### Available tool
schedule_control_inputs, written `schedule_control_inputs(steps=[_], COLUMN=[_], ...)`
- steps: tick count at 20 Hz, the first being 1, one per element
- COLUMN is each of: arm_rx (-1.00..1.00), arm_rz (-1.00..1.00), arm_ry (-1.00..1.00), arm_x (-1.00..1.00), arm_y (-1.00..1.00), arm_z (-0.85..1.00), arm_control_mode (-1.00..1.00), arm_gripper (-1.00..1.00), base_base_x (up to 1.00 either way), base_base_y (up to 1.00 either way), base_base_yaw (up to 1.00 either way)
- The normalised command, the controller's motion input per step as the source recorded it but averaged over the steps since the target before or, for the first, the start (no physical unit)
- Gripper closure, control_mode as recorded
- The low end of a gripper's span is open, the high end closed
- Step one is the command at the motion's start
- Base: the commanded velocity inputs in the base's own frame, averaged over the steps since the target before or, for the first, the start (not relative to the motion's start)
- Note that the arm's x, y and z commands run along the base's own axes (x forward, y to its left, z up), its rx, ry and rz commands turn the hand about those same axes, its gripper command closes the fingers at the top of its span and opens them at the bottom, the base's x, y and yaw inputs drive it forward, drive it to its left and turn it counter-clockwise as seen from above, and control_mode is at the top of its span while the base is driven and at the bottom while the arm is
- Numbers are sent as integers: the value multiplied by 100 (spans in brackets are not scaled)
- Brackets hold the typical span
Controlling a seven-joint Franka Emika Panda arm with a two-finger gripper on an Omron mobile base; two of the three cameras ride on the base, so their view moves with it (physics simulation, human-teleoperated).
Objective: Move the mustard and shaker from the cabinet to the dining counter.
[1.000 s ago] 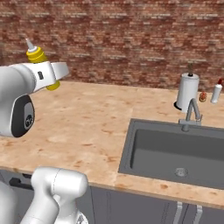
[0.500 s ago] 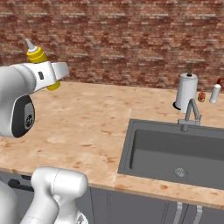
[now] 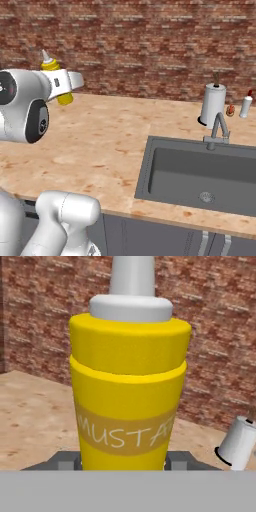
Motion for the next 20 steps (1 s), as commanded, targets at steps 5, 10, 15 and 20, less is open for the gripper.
schedule_control_inputs(steps=[5,10,15,20], arm_rx=[0,0,0,0], arm_rz=[5,12,19,23], arm_ry=[19,14,9,4], arm_x=[100,100,100,97], arm_y=[15,0,-5,-29], arm_z=[-48,-68,-96,-82], arm_control_mode=[-100,-100,-100,-100], arm_gripper=[100,100,100,100], base_base_x=[0,0,0,0], base_base_y=[0,0,0,0], base_base_yaw=[0,0,0,0])
